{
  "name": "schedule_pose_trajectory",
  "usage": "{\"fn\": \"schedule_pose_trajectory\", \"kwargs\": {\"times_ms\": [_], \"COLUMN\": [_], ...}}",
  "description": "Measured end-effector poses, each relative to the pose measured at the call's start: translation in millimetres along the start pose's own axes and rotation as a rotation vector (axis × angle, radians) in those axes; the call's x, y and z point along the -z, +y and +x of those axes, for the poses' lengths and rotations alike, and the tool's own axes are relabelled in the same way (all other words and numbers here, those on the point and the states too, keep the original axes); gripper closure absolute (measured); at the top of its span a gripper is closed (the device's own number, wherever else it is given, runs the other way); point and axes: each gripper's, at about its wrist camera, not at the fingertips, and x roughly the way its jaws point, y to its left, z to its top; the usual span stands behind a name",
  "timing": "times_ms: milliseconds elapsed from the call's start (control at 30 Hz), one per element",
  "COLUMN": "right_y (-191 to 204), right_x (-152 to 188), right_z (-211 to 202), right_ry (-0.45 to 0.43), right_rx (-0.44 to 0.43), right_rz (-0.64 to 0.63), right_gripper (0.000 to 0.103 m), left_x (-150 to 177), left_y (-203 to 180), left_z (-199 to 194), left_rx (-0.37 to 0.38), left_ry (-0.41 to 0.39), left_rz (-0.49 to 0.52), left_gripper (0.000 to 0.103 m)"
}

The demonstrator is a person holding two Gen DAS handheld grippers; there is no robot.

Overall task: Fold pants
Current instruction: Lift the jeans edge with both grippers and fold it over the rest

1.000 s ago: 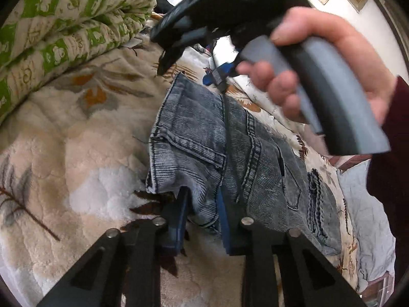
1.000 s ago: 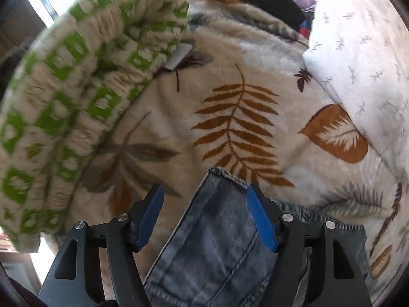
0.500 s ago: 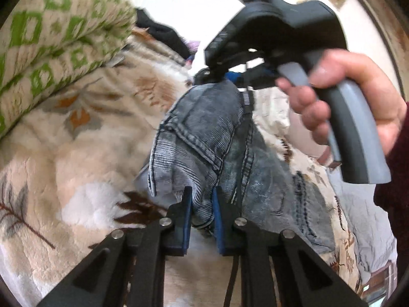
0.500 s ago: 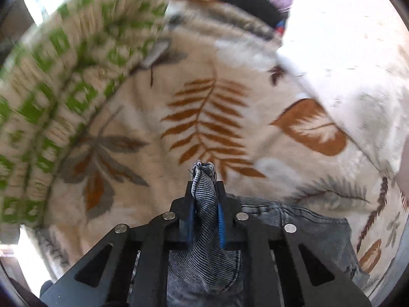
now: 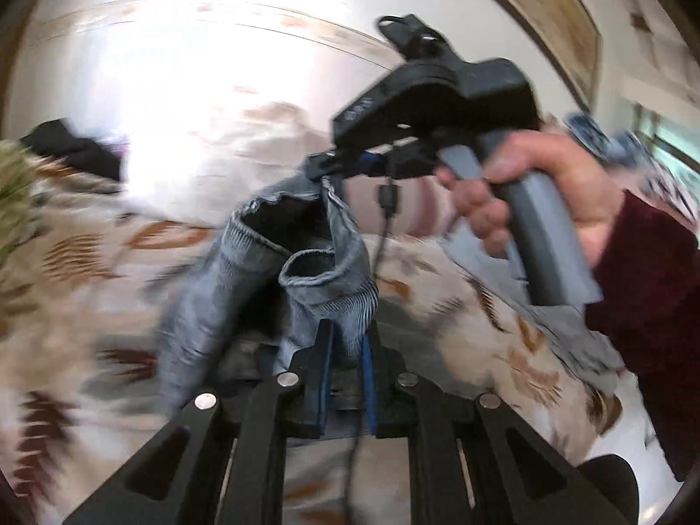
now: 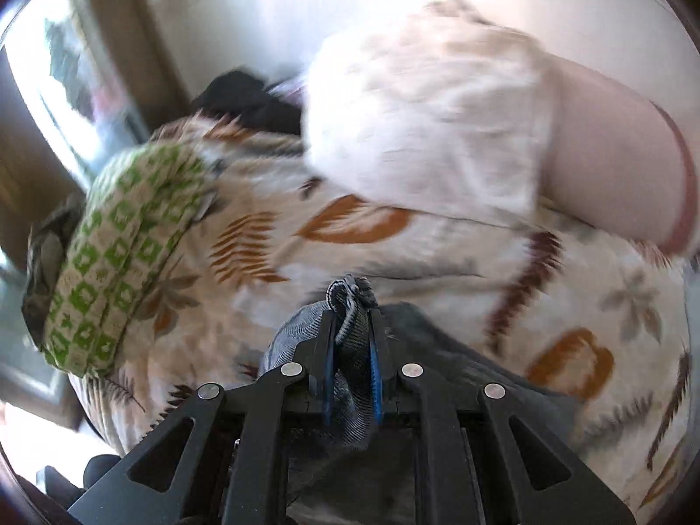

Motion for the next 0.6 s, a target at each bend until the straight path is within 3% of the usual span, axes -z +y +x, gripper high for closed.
{"fn": "schedule_pose_trajectory", "kwargs": {"times_ms": [133, 233, 300, 400, 467, 500, 600], "right_y": [-77, -135, -155, -167, -167, -166, -156], "right_x": [18, 35, 49, 71, 82, 91, 113], "right_z": [-20, -20, -13, -8, -3, -2, -5], "right_ry": [-0.061, -0.064, -0.030, -0.011, 0.006, -0.006, -0.066], "right_rx": [0.012, -0.028, -0.066, -0.212, -0.279, -0.318, -0.382], "right_rz": [0.115, 0.216, 0.240, 0.296, 0.347, 0.385, 0.439], "right_gripper": [0.095, 0.095, 0.093, 0.091, 0.075, 0.060, 0.042], "left_x": [11, 25, 33, 34, 24, 18, -3], "left_y": [-46, -69, -79, -84, -70, -59, -25], "left_z": [44, 69, 67, 41, 16, -3, -32], "left_rx": [0.040, 0.052, 0.061, 0.036, 0.039, 0.031, -0.065], "left_ry": [0.058, 0.123, 0.134, 0.097, 0.076, 0.048, -0.015], "left_rz": [0.103, 0.176, 0.238, 0.325, 0.293, 0.274, 0.258], "left_gripper": [0.091, 0.091, 0.091, 0.091, 0.091, 0.091, 0.091]}}
